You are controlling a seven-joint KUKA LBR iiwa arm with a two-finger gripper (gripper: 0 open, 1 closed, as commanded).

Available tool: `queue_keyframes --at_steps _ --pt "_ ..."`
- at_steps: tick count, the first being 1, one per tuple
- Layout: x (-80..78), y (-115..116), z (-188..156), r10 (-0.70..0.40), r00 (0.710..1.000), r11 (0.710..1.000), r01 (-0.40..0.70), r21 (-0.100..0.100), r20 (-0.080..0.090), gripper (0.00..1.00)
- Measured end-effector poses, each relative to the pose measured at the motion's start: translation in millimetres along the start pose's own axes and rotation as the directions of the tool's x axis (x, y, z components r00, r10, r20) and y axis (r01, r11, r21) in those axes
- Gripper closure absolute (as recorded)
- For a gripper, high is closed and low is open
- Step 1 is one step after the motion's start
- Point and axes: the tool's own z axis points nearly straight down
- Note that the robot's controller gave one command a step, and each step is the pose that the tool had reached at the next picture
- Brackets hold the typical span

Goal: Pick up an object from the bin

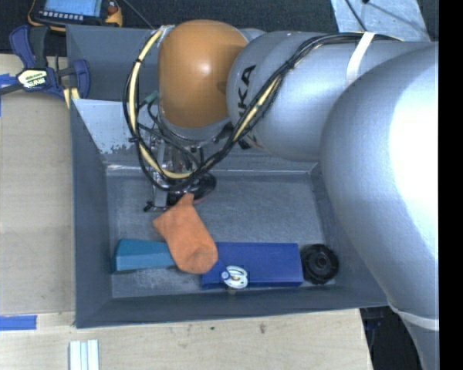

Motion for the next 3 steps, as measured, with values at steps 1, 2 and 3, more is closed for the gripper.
queue_keyframes --at_steps 1,2,3 --pt "-2.0 -0.5 -5.5 0.003 1.000 1.000 -0.003 -0.003 0.008 0.00" --pt "56.7 -63.4 63.0 -0.087 0.996 0.996 0.087 -0.007 0.019 0.00" --pt "54.7 -66.9 60.8 -0.110 0.994 0.994 0.110 -0.001 0.022 0.00"
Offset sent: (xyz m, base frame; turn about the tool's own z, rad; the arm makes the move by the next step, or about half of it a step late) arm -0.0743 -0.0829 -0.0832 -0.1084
